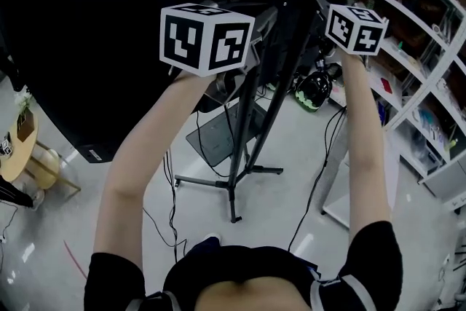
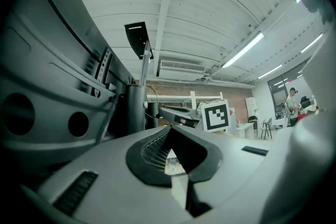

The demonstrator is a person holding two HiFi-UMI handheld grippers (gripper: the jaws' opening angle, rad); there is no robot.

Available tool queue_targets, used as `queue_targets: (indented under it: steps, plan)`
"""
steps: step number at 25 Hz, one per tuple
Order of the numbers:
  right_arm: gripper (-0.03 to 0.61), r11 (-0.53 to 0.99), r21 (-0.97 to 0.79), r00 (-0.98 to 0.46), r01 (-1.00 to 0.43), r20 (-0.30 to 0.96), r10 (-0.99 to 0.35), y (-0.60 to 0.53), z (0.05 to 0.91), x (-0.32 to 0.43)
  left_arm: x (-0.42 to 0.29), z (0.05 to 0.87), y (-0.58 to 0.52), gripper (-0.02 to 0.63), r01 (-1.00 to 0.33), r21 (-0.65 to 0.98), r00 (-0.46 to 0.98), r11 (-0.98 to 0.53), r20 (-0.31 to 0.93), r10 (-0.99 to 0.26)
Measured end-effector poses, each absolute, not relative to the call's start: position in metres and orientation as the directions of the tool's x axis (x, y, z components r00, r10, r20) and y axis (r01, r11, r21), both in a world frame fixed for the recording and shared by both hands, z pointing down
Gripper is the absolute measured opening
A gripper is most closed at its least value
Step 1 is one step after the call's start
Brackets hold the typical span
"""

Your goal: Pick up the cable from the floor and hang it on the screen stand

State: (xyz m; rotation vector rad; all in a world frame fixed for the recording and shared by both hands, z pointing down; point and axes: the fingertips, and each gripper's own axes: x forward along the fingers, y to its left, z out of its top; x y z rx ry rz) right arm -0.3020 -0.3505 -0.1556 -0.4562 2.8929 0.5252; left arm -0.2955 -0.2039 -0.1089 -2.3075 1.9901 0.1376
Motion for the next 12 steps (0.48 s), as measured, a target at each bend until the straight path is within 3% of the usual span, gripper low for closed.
queue_targets:
  steps: [12]
  plan:
    - [0.124, 0.927, 0.150, -0.925, -0.344, -0.224, -0.308, -0.350, -0.096, -0.303, -0.284, -0.065, -0.204, 0.003, -0.981, 0.071, 0.174, -0.181, -0.088, -0.981]
